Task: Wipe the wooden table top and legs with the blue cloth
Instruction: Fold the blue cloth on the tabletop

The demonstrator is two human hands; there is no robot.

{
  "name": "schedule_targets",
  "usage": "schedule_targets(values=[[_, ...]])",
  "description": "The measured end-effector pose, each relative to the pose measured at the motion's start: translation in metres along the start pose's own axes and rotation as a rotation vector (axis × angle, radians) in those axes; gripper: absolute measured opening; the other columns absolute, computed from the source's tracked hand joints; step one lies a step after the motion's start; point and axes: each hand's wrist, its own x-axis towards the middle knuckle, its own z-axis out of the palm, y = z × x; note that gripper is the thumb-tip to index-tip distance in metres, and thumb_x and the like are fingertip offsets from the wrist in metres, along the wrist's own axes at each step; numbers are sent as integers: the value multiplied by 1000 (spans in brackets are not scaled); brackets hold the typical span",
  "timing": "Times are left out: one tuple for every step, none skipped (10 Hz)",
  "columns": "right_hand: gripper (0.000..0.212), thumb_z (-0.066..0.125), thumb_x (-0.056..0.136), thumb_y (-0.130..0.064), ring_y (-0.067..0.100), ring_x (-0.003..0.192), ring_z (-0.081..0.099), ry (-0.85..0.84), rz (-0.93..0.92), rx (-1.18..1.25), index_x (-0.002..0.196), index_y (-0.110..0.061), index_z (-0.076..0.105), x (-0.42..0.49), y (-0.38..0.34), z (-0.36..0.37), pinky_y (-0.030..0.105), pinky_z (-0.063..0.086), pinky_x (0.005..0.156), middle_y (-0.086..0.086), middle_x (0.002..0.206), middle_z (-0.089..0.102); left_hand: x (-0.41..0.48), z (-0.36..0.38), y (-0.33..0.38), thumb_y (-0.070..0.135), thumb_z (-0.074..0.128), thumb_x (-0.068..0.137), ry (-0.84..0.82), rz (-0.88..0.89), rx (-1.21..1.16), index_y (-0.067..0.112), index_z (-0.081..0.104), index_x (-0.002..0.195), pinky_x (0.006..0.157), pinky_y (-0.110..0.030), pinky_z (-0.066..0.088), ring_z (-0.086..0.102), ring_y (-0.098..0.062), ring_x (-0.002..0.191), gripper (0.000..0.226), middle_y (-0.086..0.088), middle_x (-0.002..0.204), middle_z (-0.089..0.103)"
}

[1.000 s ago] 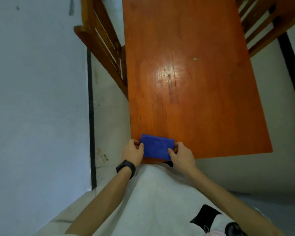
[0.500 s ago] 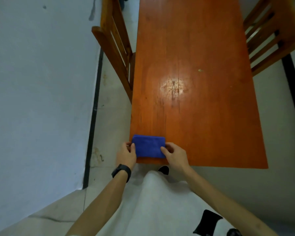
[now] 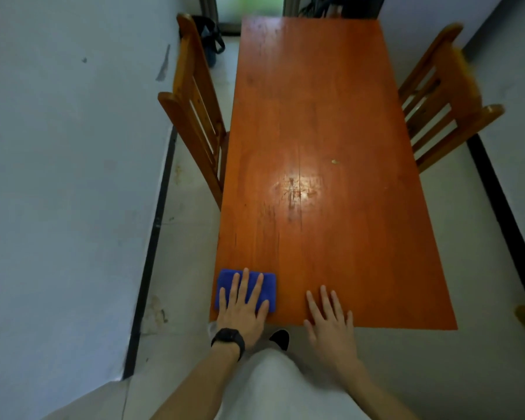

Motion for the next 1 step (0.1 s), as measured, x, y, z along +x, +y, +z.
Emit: schedule_targets(values=[[66,30,102,-52,21,150,-16,-38,-47,-1,153,-42,-11,4,9,-8,54,5,120,-5,163,-19,3,-2,-5,63,0,94,-8,41,26,44,-41,135,103,-39,-38,-35,-19,142,62,9,145,-47]])
